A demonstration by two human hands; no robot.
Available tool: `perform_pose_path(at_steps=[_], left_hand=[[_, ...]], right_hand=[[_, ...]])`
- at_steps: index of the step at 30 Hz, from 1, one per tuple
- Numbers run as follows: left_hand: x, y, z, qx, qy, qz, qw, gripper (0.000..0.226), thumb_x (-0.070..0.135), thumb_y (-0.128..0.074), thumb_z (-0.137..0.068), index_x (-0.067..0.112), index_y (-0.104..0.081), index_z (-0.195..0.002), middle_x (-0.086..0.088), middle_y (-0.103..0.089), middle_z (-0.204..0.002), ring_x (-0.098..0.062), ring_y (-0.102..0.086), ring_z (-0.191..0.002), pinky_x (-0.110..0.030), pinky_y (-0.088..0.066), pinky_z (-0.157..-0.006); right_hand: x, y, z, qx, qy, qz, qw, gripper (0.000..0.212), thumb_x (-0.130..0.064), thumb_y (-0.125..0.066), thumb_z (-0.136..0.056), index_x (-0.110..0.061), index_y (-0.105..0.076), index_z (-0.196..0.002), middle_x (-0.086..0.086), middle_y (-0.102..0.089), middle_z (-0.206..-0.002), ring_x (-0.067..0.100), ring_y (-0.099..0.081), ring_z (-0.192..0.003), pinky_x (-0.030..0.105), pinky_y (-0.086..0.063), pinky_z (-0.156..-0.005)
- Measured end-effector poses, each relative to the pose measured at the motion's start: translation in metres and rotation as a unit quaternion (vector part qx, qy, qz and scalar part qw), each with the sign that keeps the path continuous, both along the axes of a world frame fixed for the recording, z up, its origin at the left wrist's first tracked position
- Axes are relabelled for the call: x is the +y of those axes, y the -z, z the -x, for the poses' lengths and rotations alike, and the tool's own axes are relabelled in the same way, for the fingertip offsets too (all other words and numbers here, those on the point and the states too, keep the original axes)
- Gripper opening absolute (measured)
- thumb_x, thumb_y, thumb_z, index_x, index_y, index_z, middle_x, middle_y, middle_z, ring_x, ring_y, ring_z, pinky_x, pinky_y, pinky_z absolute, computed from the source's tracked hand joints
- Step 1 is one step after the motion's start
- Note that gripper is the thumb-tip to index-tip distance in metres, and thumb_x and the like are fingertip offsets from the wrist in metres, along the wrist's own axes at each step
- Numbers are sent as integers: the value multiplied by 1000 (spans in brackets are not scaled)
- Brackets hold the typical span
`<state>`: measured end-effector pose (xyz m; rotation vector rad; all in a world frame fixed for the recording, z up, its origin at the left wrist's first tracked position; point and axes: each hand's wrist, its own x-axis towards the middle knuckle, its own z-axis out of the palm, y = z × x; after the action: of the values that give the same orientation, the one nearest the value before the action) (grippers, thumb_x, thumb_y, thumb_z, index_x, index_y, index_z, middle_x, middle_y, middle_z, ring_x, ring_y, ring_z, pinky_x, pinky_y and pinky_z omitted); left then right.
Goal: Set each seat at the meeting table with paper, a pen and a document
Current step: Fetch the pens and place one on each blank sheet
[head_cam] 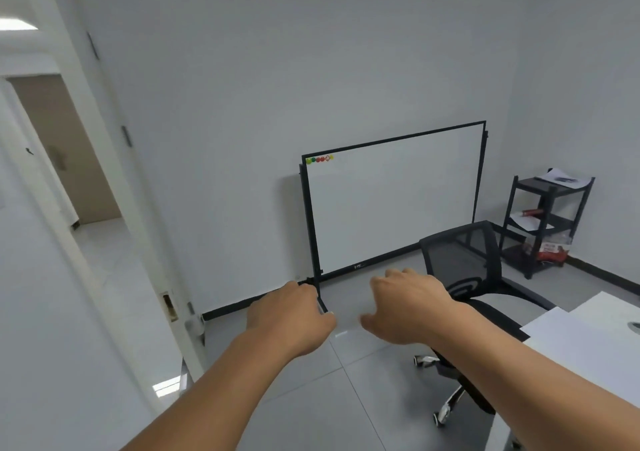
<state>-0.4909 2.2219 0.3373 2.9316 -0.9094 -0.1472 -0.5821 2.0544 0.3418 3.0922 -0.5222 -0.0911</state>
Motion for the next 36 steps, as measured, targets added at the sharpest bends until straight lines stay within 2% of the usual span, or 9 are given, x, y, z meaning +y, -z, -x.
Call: perform_pose_path(at_steps=[3,5,8,10,18,22,26,31,36], left_hand=[[-23,-1,-72,10,20,-9,1000,50,53,-51,-99,27,-65,-140,4,-60,-144,-25,-64,-125,-39,-55,-98],[-39,-6,-120,29,29,-33,999,50,52,-53,-96,27,-66,-138,4,-65,-139,-24,-66,-122,-39,-56,-99],[-67,-18,-187,48,48,-72,995,40,50,-56,-93,26,-71,-121,5,-72,-114,-22,-70,-105,-34,-56,-84],[-89,-23,-221,52,57,-76,994,34,51,-56,-94,24,-69,-110,4,-72,-106,-22,-71,-102,-33,-52,-78],[-214,-16,-346,36,109,-87,990,43,59,-52,-96,24,-68,-116,5,-72,-112,-21,-71,-103,-34,-57,-86],[-292,-13,-411,37,113,-91,989,55,58,-52,-98,27,-62,-142,3,-68,-138,-22,-66,-123,-36,-55,-98],[-365,-17,-471,42,126,-104,986,58,58,-50,-101,27,-56,-150,3,-61,-149,-22,-62,-132,-37,-53,-103],[-448,-26,-531,28,155,-88,984,62,59,-48,-103,27,-50,-156,2,-52,-158,-24,-57,-137,-39,-51,-104],[-542,-25,-589,23,199,-64,978,66,61,-46,-104,29,-43,-161,3,-43,-163,-27,-54,-141,-41,-48,-108]], right_hand=[[-19,-3,-68,14,17,-10,1000,44,-59,-55,-101,-19,-61,-116,1,-53,-112,27,-53,-113,39,-43,-82],[-33,-8,-110,27,34,-24,999,45,-58,-55,-100,-17,-64,-117,2,-62,-117,26,-60,-111,38,-45,-79],[-62,-18,-165,36,56,-36,997,42,-56,-54,-100,-17,-64,-114,0,-67,-111,25,-67,-101,37,-47,-74],[-82,-26,-191,48,66,-39,996,39,-54,-53,-101,-17,-62,-111,-1,-68,-107,24,-65,-94,37,-47,-73],[-201,-16,-298,57,105,-39,992,34,-52,-53,-102,-18,-59,-105,0,-66,-101,22,-65,-90,35,-49,-72],[-276,-7,-362,41,108,-44,992,36,-53,-53,-100,-18,-59,-109,-1,-65,-105,24,-65,-98,36,-46,-73],[-347,-9,-418,58,114,-55,990,40,-54,-53,-100,-17,-61,-116,0,-67,-114,25,-67,-106,36,-47,-78],[-423,-23,-467,44,130,-40,990,39,-58,-52,-102,-20,-56,-109,-1,-64,-111,24,-63,-101,37,-48,-80],[-505,-20,-514,14,177,-36,983,48,-60,-52,-102,-21,-56,-130,1,-58,-124,25,-60,-117,37,-44,-82]])
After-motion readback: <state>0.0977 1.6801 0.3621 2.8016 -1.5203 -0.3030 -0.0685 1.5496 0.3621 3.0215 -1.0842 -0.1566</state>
